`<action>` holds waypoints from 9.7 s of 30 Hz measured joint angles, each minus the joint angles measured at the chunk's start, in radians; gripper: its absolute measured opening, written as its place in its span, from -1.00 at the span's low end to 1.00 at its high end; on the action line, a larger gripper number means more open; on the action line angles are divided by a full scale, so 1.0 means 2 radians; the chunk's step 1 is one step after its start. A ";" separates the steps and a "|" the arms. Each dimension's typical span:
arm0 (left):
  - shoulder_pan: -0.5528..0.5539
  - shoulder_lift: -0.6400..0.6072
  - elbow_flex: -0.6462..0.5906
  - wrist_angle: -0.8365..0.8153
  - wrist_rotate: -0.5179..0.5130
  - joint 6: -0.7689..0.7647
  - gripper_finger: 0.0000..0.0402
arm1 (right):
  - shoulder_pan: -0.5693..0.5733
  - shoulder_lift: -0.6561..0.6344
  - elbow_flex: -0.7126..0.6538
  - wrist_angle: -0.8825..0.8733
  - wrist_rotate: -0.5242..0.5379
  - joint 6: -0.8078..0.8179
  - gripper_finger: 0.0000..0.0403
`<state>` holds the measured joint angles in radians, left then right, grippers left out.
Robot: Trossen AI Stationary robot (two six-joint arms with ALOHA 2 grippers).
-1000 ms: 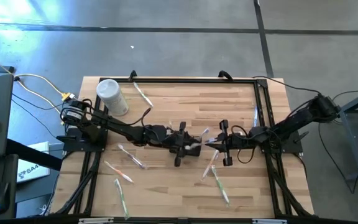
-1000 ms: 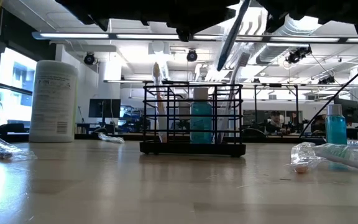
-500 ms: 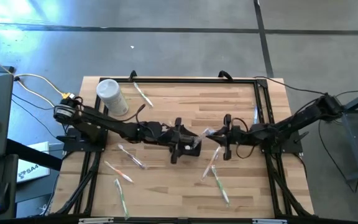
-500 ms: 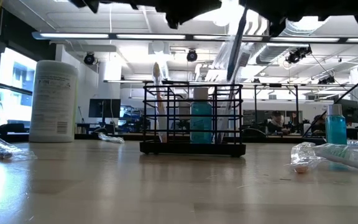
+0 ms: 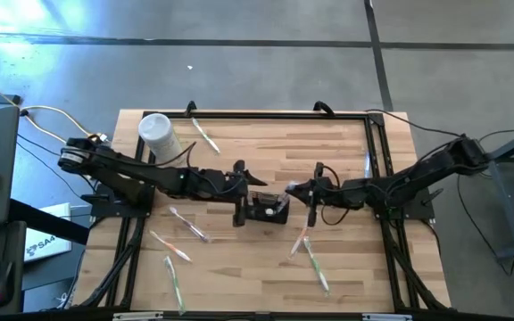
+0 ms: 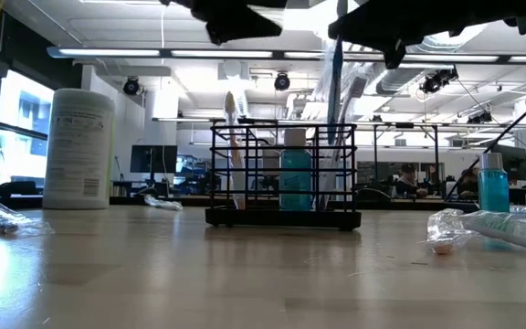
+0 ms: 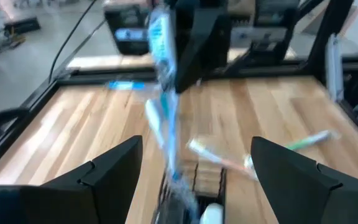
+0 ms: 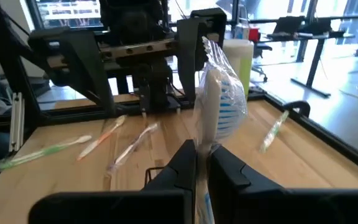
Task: Pick & Place toothbrushing station
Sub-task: Put the left blue toothbrush into the wire organizer, then put the blue mouthwash bottle into the mesh organizer
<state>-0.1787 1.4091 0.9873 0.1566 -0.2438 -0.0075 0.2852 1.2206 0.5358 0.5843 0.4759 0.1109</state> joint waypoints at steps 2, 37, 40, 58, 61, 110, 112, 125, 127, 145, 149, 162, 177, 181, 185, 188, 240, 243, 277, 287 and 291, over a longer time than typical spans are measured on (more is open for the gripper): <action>0.001 -0.002 0.000 -0.009 -0.003 -0.008 0.48 | 0.000 0.008 0.000 0.002 0.003 0.011 -0.95; 0.001 -0.016 0.000 -0.111 -0.033 -0.052 0.48 | -0.025 0.106 0.000 0.023 -0.007 0.121 -0.95; 0.001 -0.016 0.000 -0.115 -0.033 -0.055 0.48 | -0.025 0.106 0.000 0.023 -0.007 0.123 -0.95; 0.001 -0.016 0.000 -0.117 -0.032 -0.066 0.48 | -0.025 0.105 0.000 0.023 -0.018 0.127 -0.74; 0.001 -0.016 0.000 -0.117 -0.031 -0.066 0.48 | -0.025 0.105 0.000 0.023 -0.018 0.126 -0.67; 0.001 -0.016 0.000 -0.125 -0.033 -0.066 0.48 | -0.013 -0.023 0.000 -0.024 -0.095 0.014 -0.01; 0.001 -0.016 0.000 -0.131 -0.033 -0.066 0.48 | 0.001 -0.047 0.001 -0.047 -0.121 -0.012 -0.01; 0.001 -0.016 0.000 -0.149 -0.032 -0.066 0.48 | 0.081 -0.152 0.090 -0.520 -0.037 0.182 -0.01; 0.001 -0.016 0.000 -0.149 -0.032 -0.065 0.48 | 0.080 -0.149 0.116 -0.583 -0.032 0.234 -0.01; 0.001 -0.016 0.000 -0.148 -0.031 -0.074 0.48 | -0.058 -0.115 0.159 -0.872 -0.067 0.489 -0.01; 0.001 -0.016 0.000 -0.156 -0.031 -0.079 0.48 | -0.076 -0.090 0.158 -0.872 -0.099 0.489 -0.01; 0.001 -0.016 0.000 -0.173 -0.027 -0.091 0.48 | -0.107 -0.013 0.157 -0.883 -0.151 0.493 -0.01; 0.001 -0.016 0.000 -0.182 -0.027 -0.091 0.48 | -0.116 -0.009 0.157 -0.898 -0.147 0.521 -0.01; 0.001 -0.016 0.000 -0.184 -0.026 -0.091 0.48 | -0.112 -0.009 0.157 -0.902 -0.150 0.530 -0.01; 0.001 -0.016 0.000 -0.185 -0.026 -0.091 0.48 | -0.093 -0.009 0.157 -0.904 -0.162 0.551 -0.01; 0.001 -0.016 0.000 -0.187 -0.026 -0.091 0.48 | -0.078 -0.009 0.157 -0.907 -0.176 0.567 -0.01; 0.001 -0.016 0.000 -0.211 -0.005 -0.090 0.48 | 0.078 0.000 0.018 -0.752 0.015 0.806 0.15; 0.001 -0.016 0.000 -0.211 -0.005 -0.091 0.48 | 0.070 0.017 0.018 -0.750 0.019 0.805 0.15; 0.001 -0.016 0.000 -0.211 -0.005 -0.091 0.48 | 0.063 0.106 0.018 -0.701 -0.001 0.754 -0.71; 0.001 -0.016 0.000 -0.211 0.015 -0.091 0.48 | 0.087 0.104 0.082 -0.786 -0.079 0.712 -0.71; 0.001 -0.016 0.000 -0.211 0.036 -0.091 0.48 | 0.117 0.093 0.135 -0.819 -0.124 0.686 -0.71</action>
<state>-0.1770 1.3773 0.9874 -0.2649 -0.1715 -0.1886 0.5198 1.4064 0.8050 -1.0527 0.2278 1.4833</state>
